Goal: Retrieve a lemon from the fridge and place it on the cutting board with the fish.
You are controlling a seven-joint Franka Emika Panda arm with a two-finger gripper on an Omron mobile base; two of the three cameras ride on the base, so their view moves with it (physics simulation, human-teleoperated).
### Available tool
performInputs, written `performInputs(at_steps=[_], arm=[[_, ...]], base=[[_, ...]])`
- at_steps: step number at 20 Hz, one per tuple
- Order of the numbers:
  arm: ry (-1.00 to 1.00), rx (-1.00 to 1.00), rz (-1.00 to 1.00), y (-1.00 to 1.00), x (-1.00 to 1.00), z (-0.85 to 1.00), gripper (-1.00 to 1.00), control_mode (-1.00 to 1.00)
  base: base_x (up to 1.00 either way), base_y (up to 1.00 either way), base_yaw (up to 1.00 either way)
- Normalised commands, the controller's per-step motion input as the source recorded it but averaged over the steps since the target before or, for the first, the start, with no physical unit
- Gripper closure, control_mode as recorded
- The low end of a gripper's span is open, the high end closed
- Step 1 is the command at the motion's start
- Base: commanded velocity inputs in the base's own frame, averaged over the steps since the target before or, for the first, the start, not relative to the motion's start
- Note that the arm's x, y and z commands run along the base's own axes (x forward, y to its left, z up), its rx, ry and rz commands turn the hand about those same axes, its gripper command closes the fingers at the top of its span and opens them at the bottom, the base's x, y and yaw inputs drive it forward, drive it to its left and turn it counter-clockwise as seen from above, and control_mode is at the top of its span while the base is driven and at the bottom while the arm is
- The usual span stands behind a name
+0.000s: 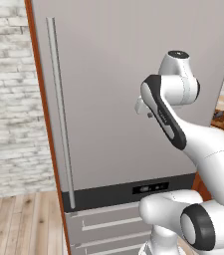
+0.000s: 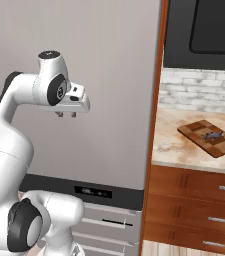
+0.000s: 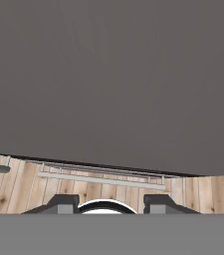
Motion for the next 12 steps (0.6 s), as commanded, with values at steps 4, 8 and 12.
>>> performInputs(at_steps=[4,8,12], arm=[[0.00,0.00,0.00,0.00,0.00,0.00,-1.00,1.00],[0.00,0.00,0.00,0.00,0.00,0.00,-1.00,1.00],[0.00,0.00,0.00,0.00,0.00,0.00,-1.00,1.00]], base=[[0.00,0.00,0.00],[-0.03,-0.01,0.00],[-0.40,-0.03,-0.07]])
